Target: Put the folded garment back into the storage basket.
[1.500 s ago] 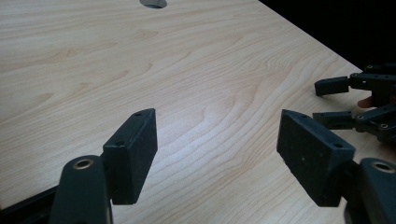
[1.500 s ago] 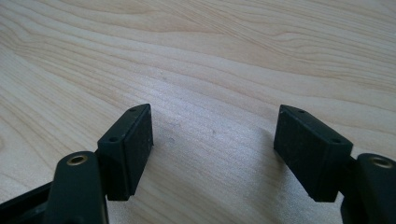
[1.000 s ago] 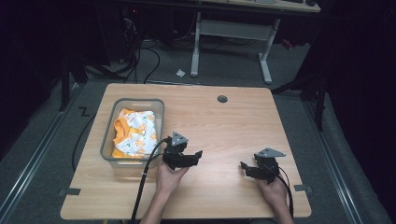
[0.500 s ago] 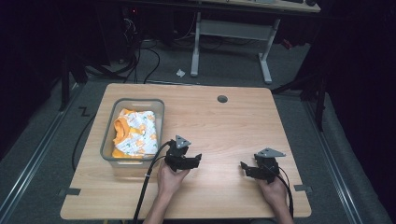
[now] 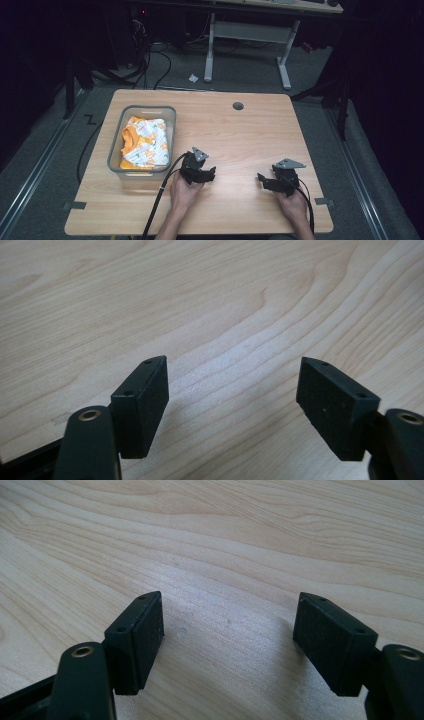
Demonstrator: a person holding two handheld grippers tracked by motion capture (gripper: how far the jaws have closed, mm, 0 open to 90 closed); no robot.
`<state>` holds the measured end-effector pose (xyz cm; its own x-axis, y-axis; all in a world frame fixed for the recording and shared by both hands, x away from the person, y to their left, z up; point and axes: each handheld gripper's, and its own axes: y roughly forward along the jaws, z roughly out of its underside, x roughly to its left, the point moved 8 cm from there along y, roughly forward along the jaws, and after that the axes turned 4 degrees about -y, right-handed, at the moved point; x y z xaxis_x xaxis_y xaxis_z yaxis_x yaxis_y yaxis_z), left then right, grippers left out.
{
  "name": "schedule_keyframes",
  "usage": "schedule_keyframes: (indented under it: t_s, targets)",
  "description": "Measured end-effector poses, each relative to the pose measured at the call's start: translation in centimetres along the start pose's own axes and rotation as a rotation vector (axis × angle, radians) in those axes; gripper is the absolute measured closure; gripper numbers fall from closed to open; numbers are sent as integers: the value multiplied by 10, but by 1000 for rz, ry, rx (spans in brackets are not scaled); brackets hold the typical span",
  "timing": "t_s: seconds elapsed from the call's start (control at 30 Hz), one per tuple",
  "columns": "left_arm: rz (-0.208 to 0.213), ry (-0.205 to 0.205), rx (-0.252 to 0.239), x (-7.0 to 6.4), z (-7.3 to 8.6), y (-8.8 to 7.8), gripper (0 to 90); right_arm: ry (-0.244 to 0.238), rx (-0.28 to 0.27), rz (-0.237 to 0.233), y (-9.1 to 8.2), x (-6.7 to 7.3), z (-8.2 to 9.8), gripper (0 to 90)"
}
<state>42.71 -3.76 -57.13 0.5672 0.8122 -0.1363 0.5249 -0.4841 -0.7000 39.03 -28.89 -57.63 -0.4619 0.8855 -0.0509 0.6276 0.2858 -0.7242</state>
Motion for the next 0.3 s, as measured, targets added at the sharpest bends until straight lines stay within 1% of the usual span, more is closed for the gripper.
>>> schedule_keyframes:
  t_s: [0.03,0.07,0.3]
  targets:
    - [-30,34,-16,2,6,7,284,0,0,0,0,0,0,285]
    - [-30,34,-16,2,6,7,267,0,0,0,0,0,0,285]
    - [-35,26,-15,3,6,7,257,0,0,0,0,0,0,285]
